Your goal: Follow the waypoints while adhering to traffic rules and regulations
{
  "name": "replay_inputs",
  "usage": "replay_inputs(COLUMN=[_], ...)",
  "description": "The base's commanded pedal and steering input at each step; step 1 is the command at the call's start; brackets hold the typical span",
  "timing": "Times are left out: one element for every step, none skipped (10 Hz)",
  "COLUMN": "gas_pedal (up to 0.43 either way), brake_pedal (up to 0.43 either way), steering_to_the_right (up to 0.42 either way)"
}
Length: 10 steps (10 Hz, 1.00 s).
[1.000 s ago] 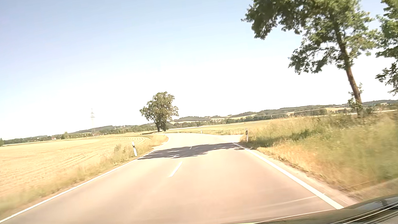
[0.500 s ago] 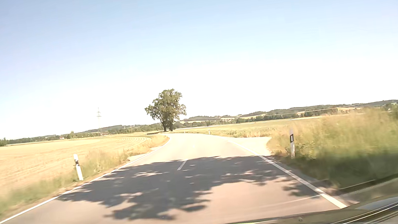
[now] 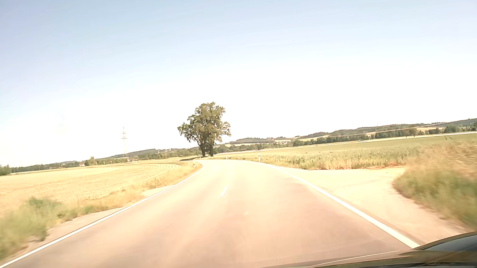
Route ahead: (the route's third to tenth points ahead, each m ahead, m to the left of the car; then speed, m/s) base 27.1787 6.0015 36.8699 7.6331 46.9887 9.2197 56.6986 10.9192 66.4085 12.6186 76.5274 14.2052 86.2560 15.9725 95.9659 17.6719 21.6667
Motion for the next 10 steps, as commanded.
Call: replay_inputs(gas_pedal=[0.22, 0.22, 0.22, 0.228, 0.228, 0.24, 0.24, 0.22, 0.209, 0.209], brake_pedal=[0.0, 0.0, 0.0, 0.0, 0.0, 0.0, 0.0, 0.0, 0.0, 0.0], steering_to_the_right=[-0.016, -0.016, -0.016, -0.016, -0.016, -0.016, -0.016, -0.016, -0.017, -0.018])
